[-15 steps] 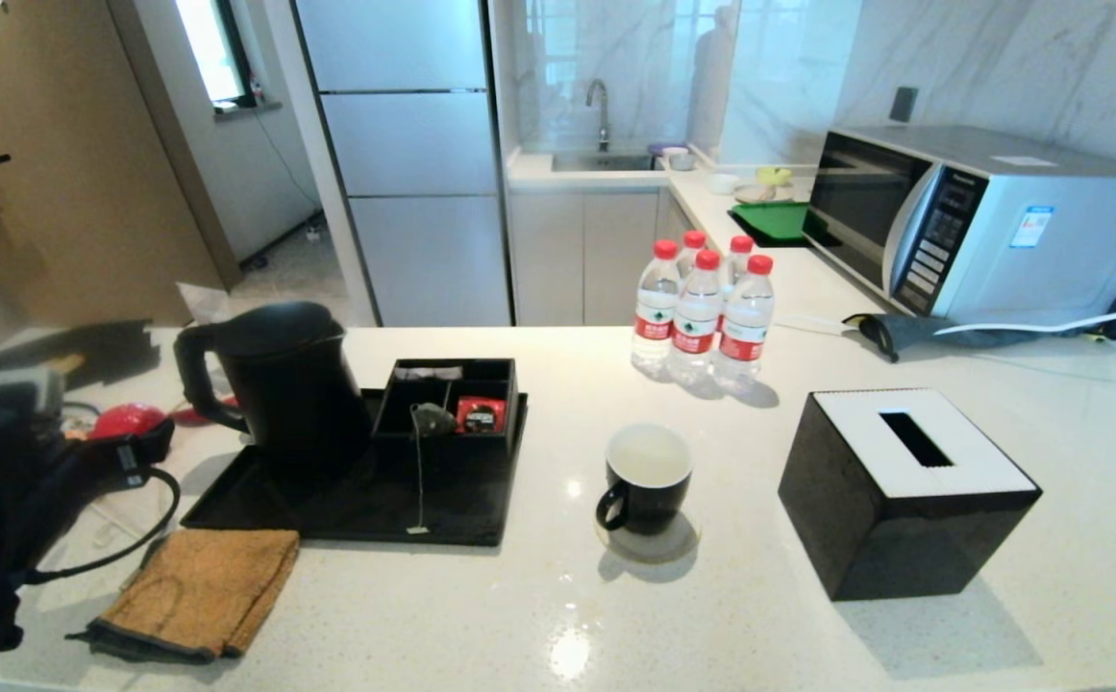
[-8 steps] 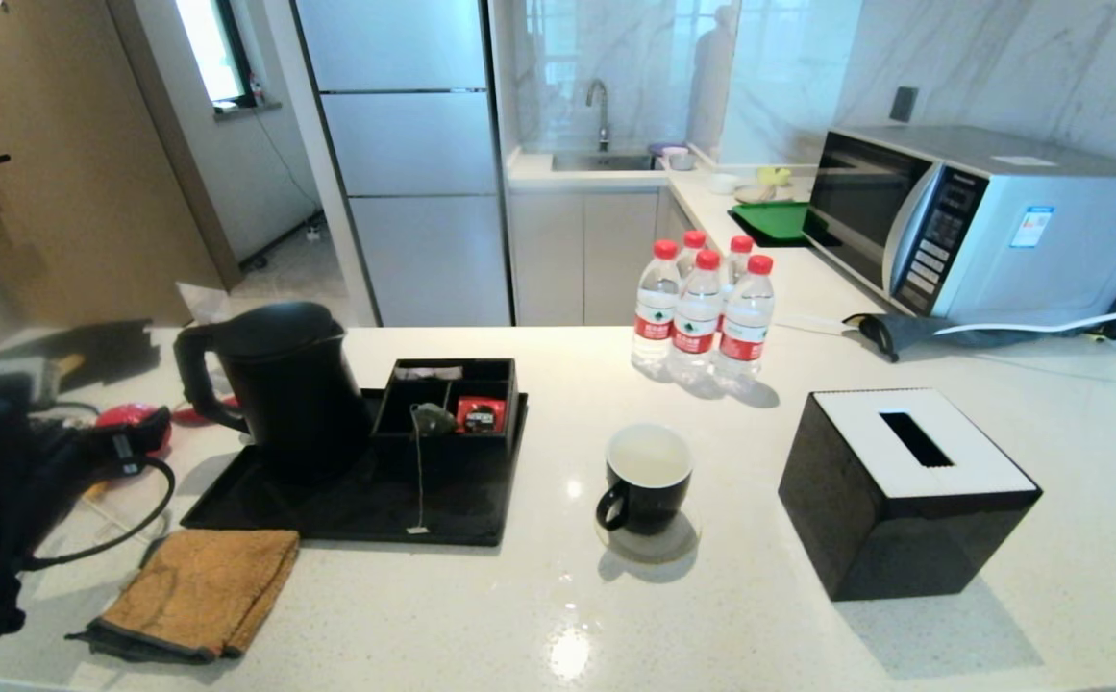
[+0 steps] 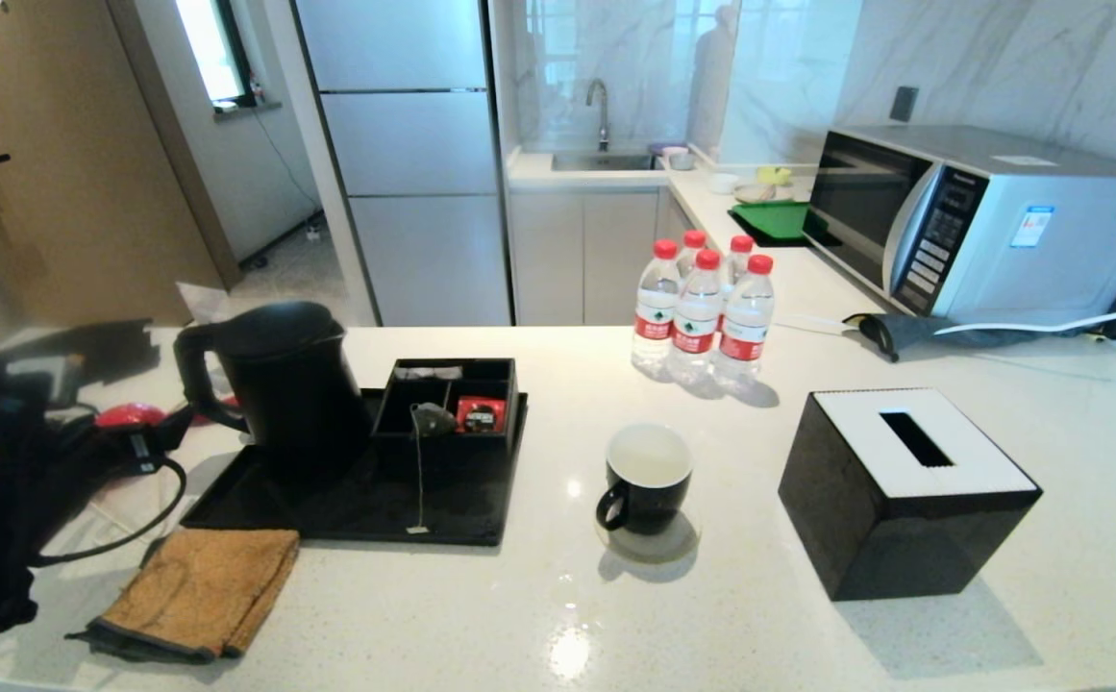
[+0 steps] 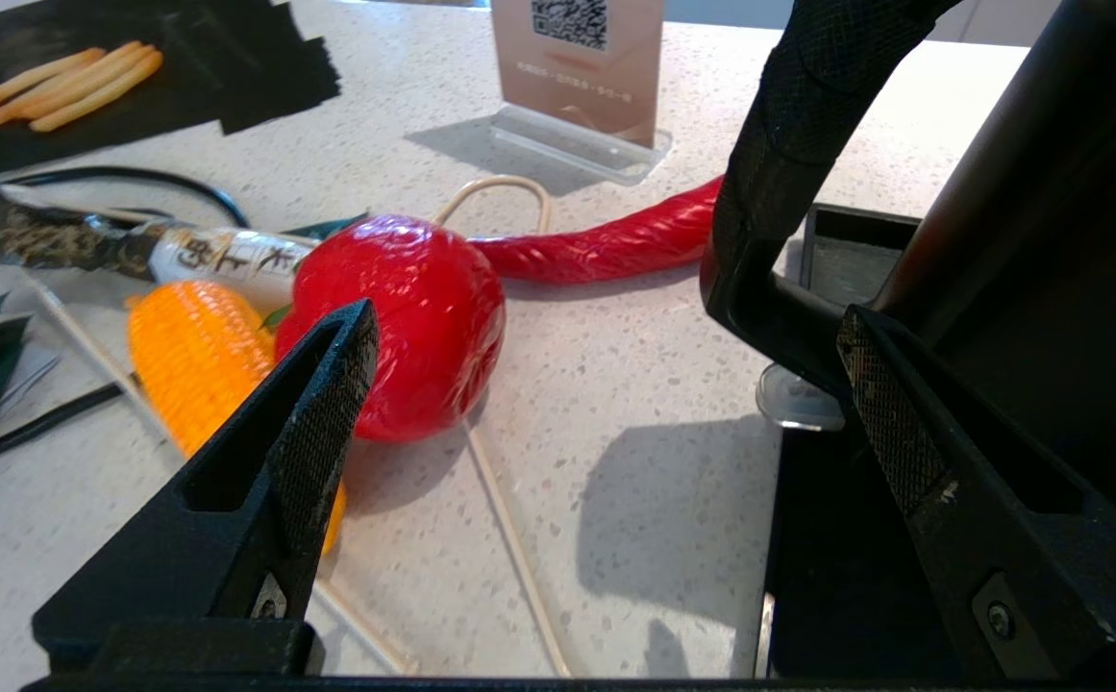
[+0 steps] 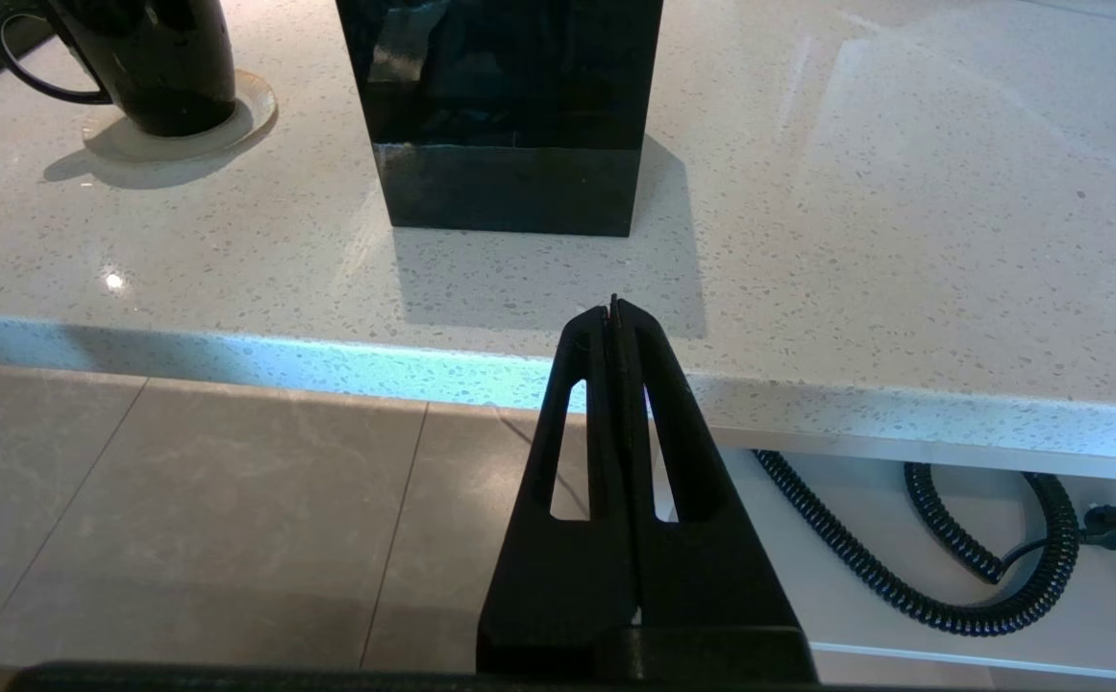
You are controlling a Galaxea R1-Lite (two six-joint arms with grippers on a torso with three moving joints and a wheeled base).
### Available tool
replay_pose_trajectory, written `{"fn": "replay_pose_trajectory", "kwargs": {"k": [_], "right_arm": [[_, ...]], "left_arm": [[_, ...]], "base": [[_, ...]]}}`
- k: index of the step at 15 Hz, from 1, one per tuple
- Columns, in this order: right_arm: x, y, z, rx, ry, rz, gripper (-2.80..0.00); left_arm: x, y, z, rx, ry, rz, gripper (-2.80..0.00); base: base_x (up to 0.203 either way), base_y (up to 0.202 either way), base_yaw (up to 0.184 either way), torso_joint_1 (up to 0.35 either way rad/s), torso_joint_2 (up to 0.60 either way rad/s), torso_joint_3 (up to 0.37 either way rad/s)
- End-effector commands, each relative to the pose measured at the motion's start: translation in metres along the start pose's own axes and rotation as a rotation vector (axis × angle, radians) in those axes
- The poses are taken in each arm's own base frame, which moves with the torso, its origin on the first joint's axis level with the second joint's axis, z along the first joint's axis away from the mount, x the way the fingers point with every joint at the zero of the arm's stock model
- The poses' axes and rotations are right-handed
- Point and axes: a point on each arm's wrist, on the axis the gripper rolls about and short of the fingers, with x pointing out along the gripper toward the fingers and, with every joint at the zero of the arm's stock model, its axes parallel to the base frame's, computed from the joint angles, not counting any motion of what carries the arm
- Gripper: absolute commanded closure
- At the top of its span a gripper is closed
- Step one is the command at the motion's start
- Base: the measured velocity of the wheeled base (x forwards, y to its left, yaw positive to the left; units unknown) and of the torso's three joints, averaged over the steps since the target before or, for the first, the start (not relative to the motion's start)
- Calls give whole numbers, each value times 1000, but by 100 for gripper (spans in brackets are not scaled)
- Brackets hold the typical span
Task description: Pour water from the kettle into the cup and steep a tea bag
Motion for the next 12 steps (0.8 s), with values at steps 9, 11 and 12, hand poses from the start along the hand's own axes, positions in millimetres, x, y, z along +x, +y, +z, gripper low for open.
{"fn": "replay_pose_trajectory", "kwargs": {"k": [9,11,12], "right_arm": [[0,0,0,-1,3,1,0],[0,0,0,-1,3,1,0],[0,0,0,-1,3,1,0]], "left_arm": [[39,0,-15,14,-69,-27,-280],[49,-7,-15,19,-85,-48,-280],[54,-9,-16,21,-91,-56,-280]], "base": [[0,0,0,0,0,0],[0,0,0,0,0,0],[0,0,0,0,0,0]]}}
